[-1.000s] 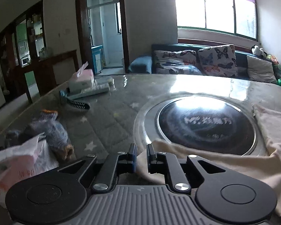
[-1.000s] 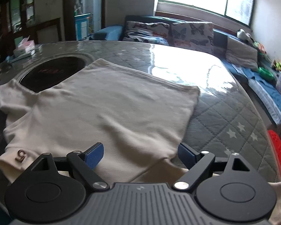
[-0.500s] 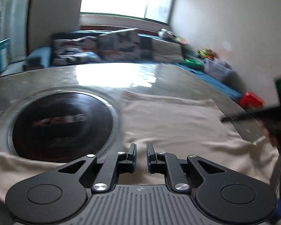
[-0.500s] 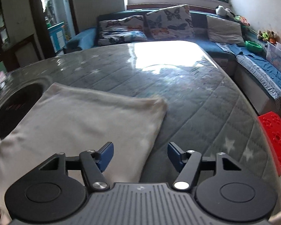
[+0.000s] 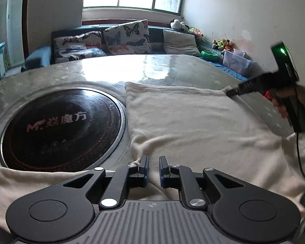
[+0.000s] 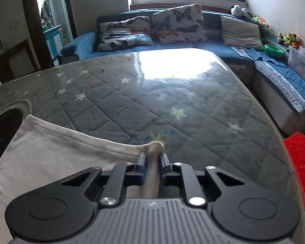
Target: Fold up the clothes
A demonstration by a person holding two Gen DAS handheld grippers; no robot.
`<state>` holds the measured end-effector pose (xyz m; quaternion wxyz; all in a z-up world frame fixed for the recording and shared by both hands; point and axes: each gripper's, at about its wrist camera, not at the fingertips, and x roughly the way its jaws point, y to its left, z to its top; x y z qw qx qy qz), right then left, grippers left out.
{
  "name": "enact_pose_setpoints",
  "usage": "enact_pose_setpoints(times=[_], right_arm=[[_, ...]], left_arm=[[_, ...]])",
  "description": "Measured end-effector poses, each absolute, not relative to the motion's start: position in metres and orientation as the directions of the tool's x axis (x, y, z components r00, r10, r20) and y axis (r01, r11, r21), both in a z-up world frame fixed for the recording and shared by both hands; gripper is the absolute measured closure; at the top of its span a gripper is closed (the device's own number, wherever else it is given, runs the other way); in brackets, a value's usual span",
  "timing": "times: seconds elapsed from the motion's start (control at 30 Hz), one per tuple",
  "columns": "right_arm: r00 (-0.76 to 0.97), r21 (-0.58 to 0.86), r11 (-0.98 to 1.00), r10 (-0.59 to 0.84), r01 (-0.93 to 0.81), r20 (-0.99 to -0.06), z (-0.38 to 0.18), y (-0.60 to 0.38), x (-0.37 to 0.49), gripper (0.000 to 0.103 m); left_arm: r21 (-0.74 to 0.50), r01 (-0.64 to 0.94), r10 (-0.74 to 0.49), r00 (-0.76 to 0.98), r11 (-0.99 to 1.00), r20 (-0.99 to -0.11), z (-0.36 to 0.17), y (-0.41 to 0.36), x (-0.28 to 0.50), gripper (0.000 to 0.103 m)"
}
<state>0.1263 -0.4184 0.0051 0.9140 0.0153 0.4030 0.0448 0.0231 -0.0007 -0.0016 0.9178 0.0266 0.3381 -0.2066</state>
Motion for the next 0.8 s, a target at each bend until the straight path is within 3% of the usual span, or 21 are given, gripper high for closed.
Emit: enact_pose_setpoints(times=[0.37, 0.43, 0.57, 0.6, 0.63, 0.8], right_arm=[[0.671, 0.025, 0.986, 0.13, -0.164, -0.73, 0.003, -0.362, 0.176, 0.091], [0.672, -0.01, 0.982, 0.12, -0.186, -0.731, 0.006, -0.352, 0.179, 0.082], [0.676, -0.05, 0.969, 0.131, -0.242, -0.725, 0.016, -0.347, 0.161, 0.078], [0.674, -0.05, 0.965, 0.144, -0.259, -0.724, 0.02, -0.347, 0.153, 0.068], [0.673, -0.05, 0.96, 0.156, -0.277, -0.723, 0.023, -0.346, 0.145, 0.058], [0.655, -0.084, 0.916, 0.214, -0.391, -0.724, 0.037, -0.335, 0.094, 0.049]], left_arm=[[-0.092, 0.31, -0.299, 0.729, 0.946, -0.615, -0.005, 0.026, 0.02, 0.09], [-0.104, 0.309, -0.305, 0.728, 0.946, -0.614, -0.004, 0.028, 0.019, 0.09], [-0.138, 0.312, -0.331, 0.737, 0.94, -0.59, 0.004, 0.038, 0.008, 0.09], [-0.14, 0.308, -0.33, 0.743, 0.941, -0.583, 0.006, 0.042, 0.004, 0.089], [-0.136, 0.297, -0.319, 0.751, 0.945, -0.578, 0.008, 0.047, 0.0, 0.087], [-0.089, 0.131, -0.158, 0.805, 0.987, -0.572, 0.015, 0.085, -0.012, 0.081]])
